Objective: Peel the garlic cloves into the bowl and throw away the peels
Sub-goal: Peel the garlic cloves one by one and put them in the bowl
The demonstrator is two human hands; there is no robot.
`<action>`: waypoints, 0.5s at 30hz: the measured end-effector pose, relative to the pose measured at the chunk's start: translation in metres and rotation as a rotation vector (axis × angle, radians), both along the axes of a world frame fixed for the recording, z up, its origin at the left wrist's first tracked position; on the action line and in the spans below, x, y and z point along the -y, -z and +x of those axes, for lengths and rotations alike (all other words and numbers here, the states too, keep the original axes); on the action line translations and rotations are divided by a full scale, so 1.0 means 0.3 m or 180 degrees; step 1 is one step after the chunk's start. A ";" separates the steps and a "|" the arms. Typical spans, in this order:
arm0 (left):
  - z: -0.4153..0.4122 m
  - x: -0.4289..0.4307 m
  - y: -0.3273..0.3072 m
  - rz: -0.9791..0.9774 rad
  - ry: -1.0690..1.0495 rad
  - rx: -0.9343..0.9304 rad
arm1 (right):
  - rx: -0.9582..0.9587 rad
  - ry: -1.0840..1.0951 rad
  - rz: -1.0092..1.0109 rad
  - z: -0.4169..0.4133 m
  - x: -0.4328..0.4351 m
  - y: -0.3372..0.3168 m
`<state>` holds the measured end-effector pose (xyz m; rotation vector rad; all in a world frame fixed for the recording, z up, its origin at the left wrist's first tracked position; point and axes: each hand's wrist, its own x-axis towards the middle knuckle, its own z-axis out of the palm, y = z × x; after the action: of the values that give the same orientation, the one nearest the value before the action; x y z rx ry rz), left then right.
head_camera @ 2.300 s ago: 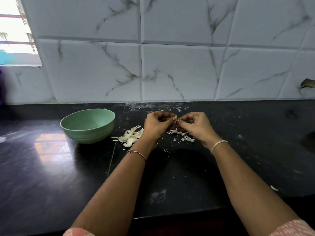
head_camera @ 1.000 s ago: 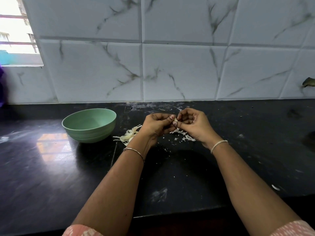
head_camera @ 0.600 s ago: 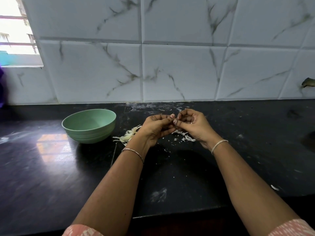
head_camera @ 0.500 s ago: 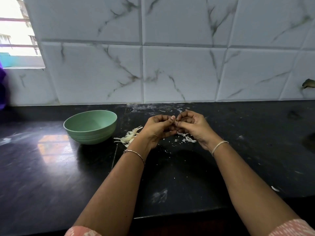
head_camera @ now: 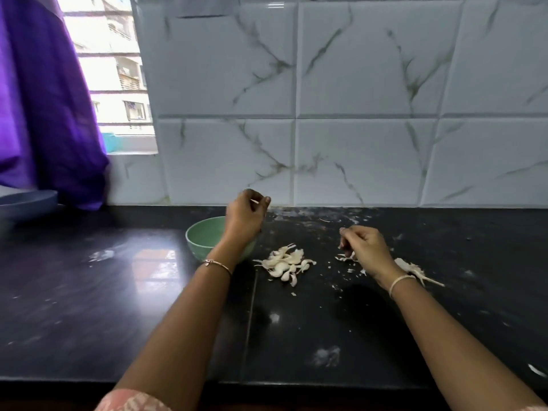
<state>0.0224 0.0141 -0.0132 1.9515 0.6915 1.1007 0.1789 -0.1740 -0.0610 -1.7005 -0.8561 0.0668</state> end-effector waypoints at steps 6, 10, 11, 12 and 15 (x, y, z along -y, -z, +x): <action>-0.129 -0.123 0.006 0.1000 -0.0475 -0.1430 | 0.0802 -0.0385 -0.1092 -0.054 -0.094 -0.015; -0.138 -0.142 0.022 0.1180 -0.0464 -0.1864 | 0.1062 -0.0653 -0.1334 -0.080 -0.100 0.008; -0.139 -0.136 0.024 0.1237 -0.0497 -0.1917 | 0.1126 -0.0664 -0.1284 -0.089 -0.099 0.013; -0.139 -0.128 0.024 0.1293 -0.0557 -0.1935 | 0.1240 -0.0671 -0.1237 -0.102 -0.100 0.013; -0.125 -0.105 0.024 0.1338 -0.0597 -0.1703 | 0.1613 -0.0735 -0.1160 -0.155 -0.120 -0.002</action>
<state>-0.0152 0.0456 -0.0203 2.6325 1.0024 0.8790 0.1325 -0.1380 -0.0604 -1.9858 -1.4893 -0.0595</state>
